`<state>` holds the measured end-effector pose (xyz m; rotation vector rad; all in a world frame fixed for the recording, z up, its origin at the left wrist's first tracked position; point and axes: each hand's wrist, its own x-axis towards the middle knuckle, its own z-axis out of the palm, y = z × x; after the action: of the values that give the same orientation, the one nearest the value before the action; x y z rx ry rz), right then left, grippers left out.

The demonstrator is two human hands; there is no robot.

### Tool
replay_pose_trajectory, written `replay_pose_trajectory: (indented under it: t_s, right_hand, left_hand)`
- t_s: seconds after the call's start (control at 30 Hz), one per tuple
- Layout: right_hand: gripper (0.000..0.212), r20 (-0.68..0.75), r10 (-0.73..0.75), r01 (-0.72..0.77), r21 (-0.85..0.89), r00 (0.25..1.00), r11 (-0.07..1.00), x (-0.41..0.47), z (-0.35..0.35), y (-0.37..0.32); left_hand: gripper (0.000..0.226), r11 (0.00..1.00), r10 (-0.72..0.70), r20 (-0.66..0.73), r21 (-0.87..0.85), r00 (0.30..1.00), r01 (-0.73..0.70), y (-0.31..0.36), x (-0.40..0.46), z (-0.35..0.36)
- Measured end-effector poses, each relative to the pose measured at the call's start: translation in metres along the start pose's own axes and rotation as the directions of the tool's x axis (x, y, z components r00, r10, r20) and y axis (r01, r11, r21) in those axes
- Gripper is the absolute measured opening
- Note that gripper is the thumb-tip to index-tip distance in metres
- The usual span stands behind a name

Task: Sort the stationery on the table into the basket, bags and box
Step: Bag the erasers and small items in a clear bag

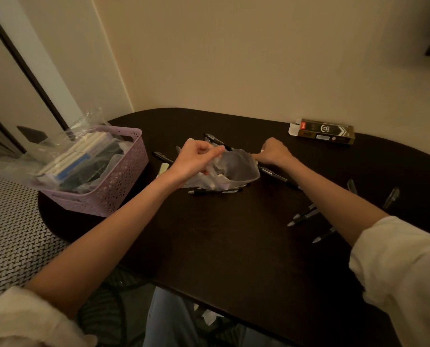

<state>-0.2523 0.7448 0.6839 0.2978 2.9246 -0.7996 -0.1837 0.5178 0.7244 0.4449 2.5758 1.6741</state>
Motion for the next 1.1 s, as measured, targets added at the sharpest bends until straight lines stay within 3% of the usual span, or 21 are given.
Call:
replay_pose_trajectory:
  t_s: [0.17,0.23,0.3,0.37,0.43,0.5,0.57,0.67,0.8,0.97,1.1]
  right_hand:
    - [0.024,-0.016,0.051,-0.05,0.04,0.999,0.998,-0.004,0.004,-0.004]
    - [0.018,-0.104,0.029,-0.002,0.246,0.994,0.969,-0.014,-0.008,-0.011]
    - [0.019,-0.163,-0.033,0.11,0.49,0.986,0.865,-0.035,-0.03,-0.026]
    - [0.016,-0.084,-0.121,0.146,0.673,0.989,0.726,-0.061,-0.054,-0.044]
    - [0.011,0.167,-0.25,0.02,0.794,0.954,0.607,-0.078,-0.068,-0.056]
    - [0.013,0.397,-0.326,-0.113,0.765,0.858,0.634,-0.087,-0.069,-0.062]
    - [0.015,0.493,-0.317,-0.059,0.607,0.81,0.792,-0.091,-0.062,-0.065]
    - [0.014,0.448,-0.26,0.157,0.253,0.856,0.955,-0.095,-0.046,-0.071]
    - [0.016,0.306,-0.294,0.321,-0.043,0.906,0.946,-0.091,-0.022,-0.078]
    - [0.018,0.32,-0.332,0.369,-0.06,0.887,0.928,-0.086,-0.008,-0.079]
    - [0.015,0.277,-0.372,0.325,0.2,0.886,0.924,-0.082,-0.023,-0.07]
  left_hand:
    - [0.029,1.0,-0.001,-0.011,-0.01,1.0,0.0,0.0,-0.005,-0.004]
    - [0.027,1.0,-0.006,-0.016,-0.004,1.0,0.006,0.0,-0.005,-0.005]
    - [0.025,1.0,-0.021,-0.019,-0.002,1.0,0.021,0.0,-0.004,-0.005]
    - [0.023,0.999,-0.036,-0.03,-0.01,0.999,0.035,0.001,-0.004,-0.005]
    - [0.023,0.999,-0.049,-0.054,-0.023,0.997,0.047,0.002,-0.003,-0.003]
    - [0.024,0.998,-0.055,-0.075,-0.036,0.996,0.052,0.004,-0.003,0.0]
    - [0.023,0.997,-0.059,-0.085,-0.047,0.995,0.055,0.004,-0.002,0.002]
    - [0.023,0.997,-0.066,-0.091,-0.057,0.994,0.061,0.004,-0.003,0.003]
    - [0.024,0.998,-0.048,-0.101,-0.056,0.994,0.042,0.002,-0.005,0.005]
    - [0.026,0.995,-0.068,-0.114,-0.078,0.991,0.059,-0.005,-0.007,0.001]
    - [0.026,0.99,-0.123,-0.102,-0.085,0.987,0.114,-0.013,-0.012,-0.003]
